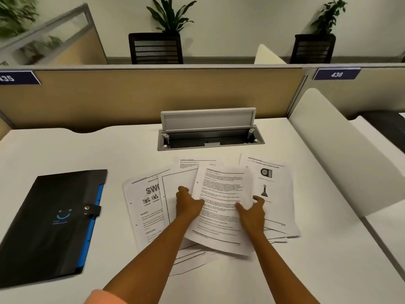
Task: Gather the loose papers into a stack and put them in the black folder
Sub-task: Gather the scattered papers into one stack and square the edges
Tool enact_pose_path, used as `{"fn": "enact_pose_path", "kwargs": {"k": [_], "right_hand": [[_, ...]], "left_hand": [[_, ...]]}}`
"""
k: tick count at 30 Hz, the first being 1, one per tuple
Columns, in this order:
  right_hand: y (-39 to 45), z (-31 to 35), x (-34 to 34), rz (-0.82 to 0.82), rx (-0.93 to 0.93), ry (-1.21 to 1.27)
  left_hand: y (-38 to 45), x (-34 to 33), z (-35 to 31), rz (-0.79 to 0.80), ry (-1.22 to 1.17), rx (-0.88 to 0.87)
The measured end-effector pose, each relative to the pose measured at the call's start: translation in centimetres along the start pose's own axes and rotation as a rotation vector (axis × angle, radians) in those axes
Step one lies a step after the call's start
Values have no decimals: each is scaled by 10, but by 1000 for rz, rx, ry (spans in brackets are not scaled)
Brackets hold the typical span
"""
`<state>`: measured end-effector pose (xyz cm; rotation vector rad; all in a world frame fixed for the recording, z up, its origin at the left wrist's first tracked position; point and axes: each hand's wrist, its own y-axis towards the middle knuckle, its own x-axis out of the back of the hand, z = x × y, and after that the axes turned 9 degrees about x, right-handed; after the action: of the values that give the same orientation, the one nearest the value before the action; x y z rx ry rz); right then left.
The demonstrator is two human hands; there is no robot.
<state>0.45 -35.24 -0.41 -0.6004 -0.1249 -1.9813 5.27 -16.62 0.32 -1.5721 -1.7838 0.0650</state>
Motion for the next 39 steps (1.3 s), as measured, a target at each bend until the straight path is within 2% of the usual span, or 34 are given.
{"fn": "enact_pose_path", "kwargs": {"k": [7,11,13,15,18,20,24,33,39], "right_hand": [[4,-5,3,133,149,-58],[10,-1,9,194,236,13],[22,-1,17,119,244,-24],[39,-4,28,-39,201,-128],[62,-10,49,-240,8,-469],[71,-11,62,-278,-101,-553],[84,-15,79,-271,-195,-499],[77,-27,83,-257,5,-292],[73,-26,74,-314,-14,-174]], "left_hand": [[13,15,8,262,-329,201],[15,23,15,360,-447,157],[16,28,15,339,-470,102],[18,37,14,305,-469,65],[22,55,12,243,-460,26],[24,69,11,206,-478,5],[28,97,14,153,-505,-38],[31,150,44,38,-546,-10],[31,171,61,13,-544,25]]}}
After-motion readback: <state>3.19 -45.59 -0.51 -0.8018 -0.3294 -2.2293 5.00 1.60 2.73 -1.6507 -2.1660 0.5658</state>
